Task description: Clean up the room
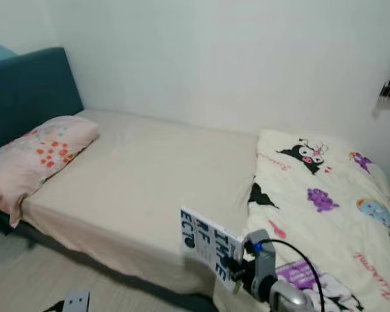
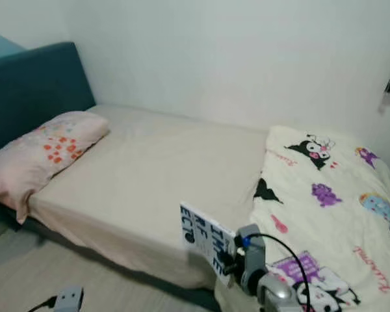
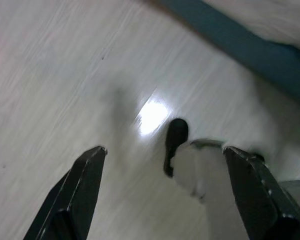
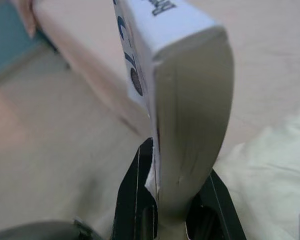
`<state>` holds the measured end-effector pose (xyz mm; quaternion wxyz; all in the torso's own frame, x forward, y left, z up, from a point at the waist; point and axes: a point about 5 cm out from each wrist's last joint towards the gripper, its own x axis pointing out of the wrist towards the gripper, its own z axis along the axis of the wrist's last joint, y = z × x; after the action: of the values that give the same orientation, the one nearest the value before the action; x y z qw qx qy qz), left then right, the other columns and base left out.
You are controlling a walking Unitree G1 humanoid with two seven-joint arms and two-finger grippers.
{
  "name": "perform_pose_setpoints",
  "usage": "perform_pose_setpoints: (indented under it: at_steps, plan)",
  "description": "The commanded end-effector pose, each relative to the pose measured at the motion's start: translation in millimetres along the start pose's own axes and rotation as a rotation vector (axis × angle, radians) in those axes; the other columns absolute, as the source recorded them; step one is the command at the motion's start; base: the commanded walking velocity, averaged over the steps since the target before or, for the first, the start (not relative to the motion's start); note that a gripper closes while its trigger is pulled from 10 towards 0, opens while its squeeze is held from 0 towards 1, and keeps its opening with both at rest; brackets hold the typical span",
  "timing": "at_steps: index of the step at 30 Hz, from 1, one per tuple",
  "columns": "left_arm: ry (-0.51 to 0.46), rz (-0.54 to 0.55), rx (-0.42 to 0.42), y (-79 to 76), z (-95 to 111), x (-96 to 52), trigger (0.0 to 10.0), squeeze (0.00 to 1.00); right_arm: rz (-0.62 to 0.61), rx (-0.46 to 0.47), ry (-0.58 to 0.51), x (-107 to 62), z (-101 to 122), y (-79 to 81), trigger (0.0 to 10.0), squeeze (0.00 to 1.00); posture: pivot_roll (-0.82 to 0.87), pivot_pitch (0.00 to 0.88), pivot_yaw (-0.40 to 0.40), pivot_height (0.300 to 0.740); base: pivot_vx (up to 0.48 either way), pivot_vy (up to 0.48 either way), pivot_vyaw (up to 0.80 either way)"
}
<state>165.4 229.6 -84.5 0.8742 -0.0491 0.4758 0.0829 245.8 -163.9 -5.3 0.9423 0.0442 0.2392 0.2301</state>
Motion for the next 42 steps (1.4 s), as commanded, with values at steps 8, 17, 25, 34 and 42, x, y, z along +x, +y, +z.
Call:
perform_pose_setpoints:
  at_steps: [8,17,25,34,42]
  plan:
    - [0.03,-0.028,0.057,-4.5,-4.1,0.2,10.0,0.0,-0.018,-0.13,0.074,5.4,-8.9,-0.6,10.0,0.0,-0.01,0.0,-0.013,0.74,0.112,0.0,0.78]
    - [0.024,-0.034,0.024,-6.5,-3.4,0.6,10.0,0.0,-0.016,-0.215,0.129,4.4,-18.7,-0.9,10.0,0.0,-0.01,0.0,-0.016,0.74,0.386,0.0,0.76]
    - [0.035,-0.029,0.018,-4.6,-8.4,-0.4,10.0,0.0,0.004,-0.257,0.112,8.7,-15.2,1.8,10.0,0.0,-0.01,0.0,-0.01,0.74,0.433,0.0,0.76]
    - [0.039,-0.033,0.014,-6.6,-10.0,-0.4,10.0,0.0,0.007,-0.264,0.102,8.2,-13.7,0.6,10.0,0.0,-0.02,0.0,-0.013,0.74,0.427,0.0,0.76]
    - [0.039,-0.04,0.015,-9.2,-10.3,-0.1,10.0,0.0,0.021,-0.275,0.082,8.8,-9.9,0.8,10.0,0.0,-0.03,0.0,-0.01,0.74,0.435,0.0,0.76]
